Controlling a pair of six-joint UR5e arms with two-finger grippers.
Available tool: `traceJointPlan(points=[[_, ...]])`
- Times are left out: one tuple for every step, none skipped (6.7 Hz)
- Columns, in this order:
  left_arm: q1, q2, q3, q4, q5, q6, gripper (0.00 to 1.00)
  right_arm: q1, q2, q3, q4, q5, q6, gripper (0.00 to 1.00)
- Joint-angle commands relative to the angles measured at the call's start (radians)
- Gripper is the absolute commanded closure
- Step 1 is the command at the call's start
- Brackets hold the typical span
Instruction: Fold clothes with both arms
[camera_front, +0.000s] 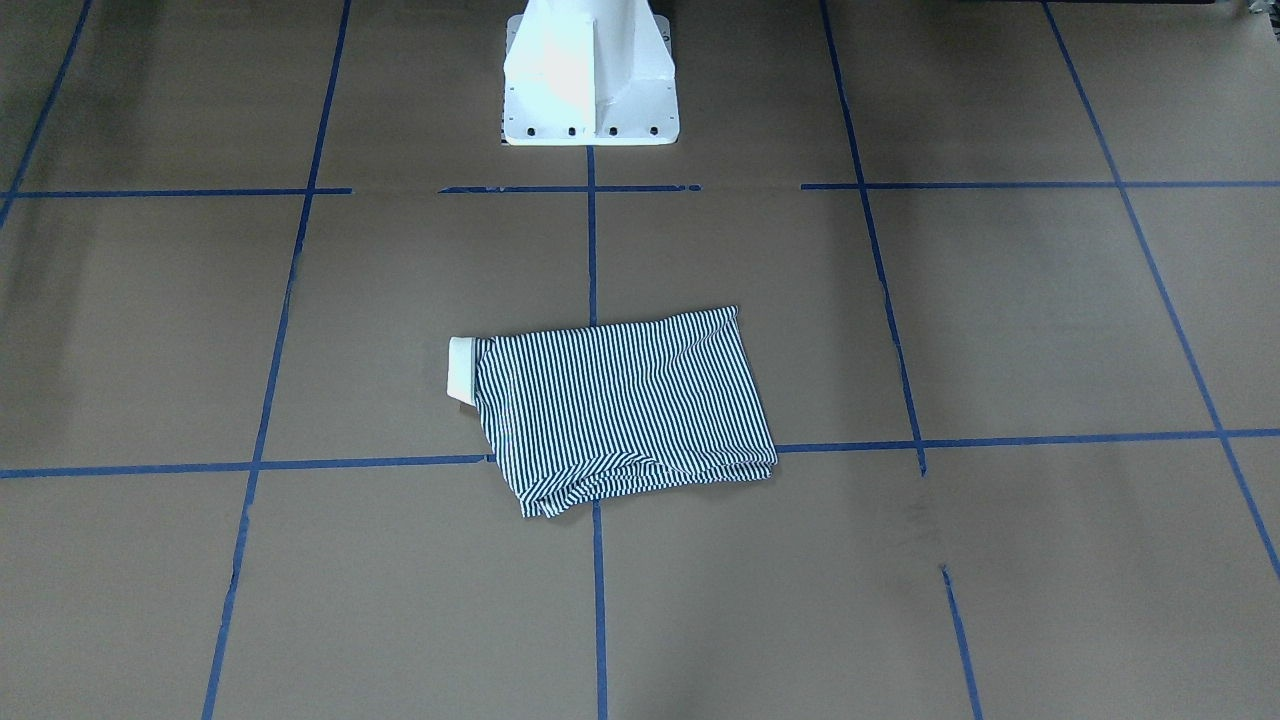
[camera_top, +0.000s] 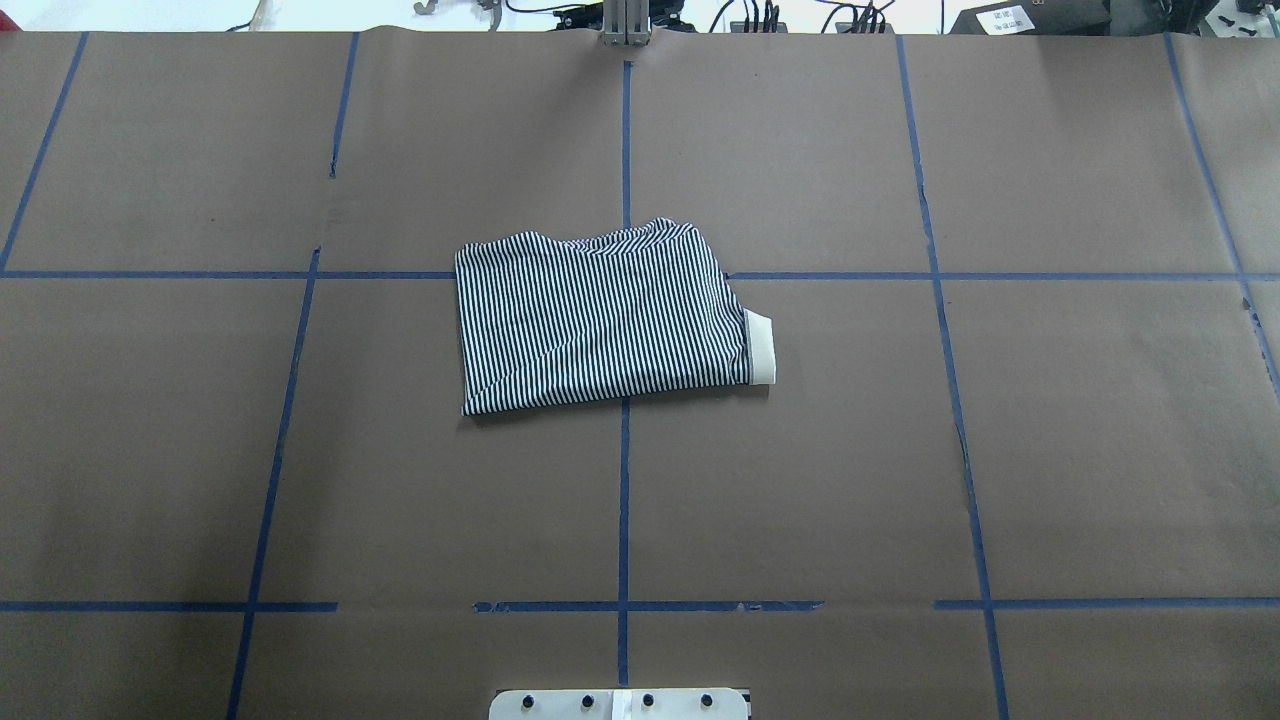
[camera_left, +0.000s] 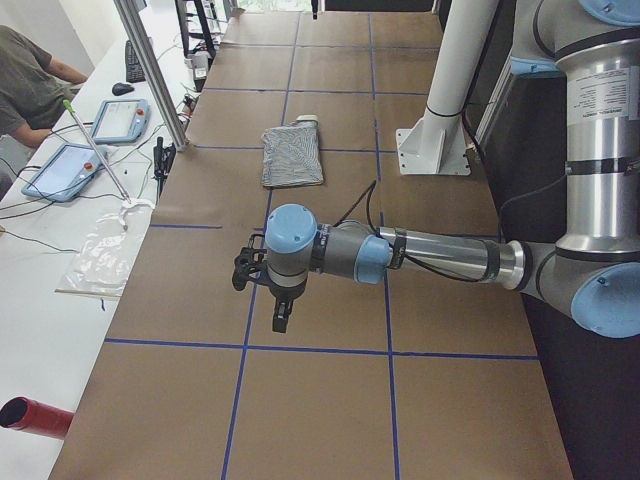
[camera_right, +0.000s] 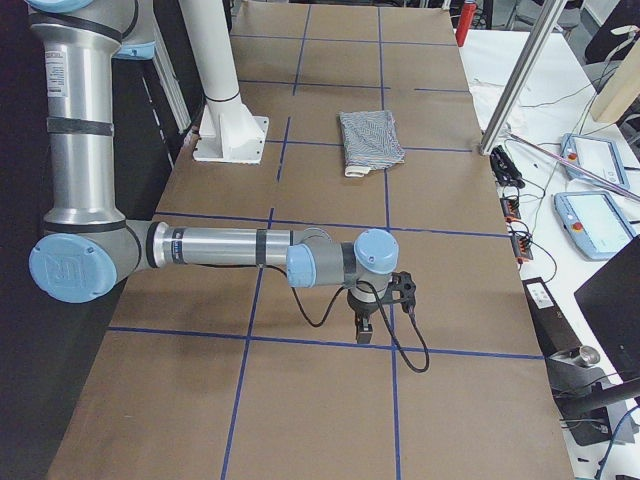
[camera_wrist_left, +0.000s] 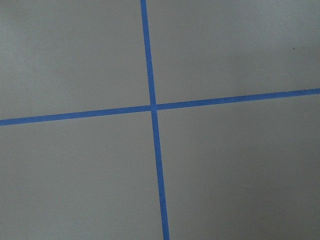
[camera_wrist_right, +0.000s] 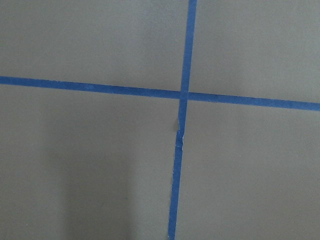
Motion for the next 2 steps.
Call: traceJointPlan(points=[[0.000,0.000,-0.004,0.000,0.000,0.000,0.00,0.000,0.000,0.002,0.001,0.000,-0.005,0.00],[0.000,-0.002,-0.005,0.000,-0.002,0.000,0.00,0.000,0.001,0.002,0.001,0.000,-0.006,0.00]])
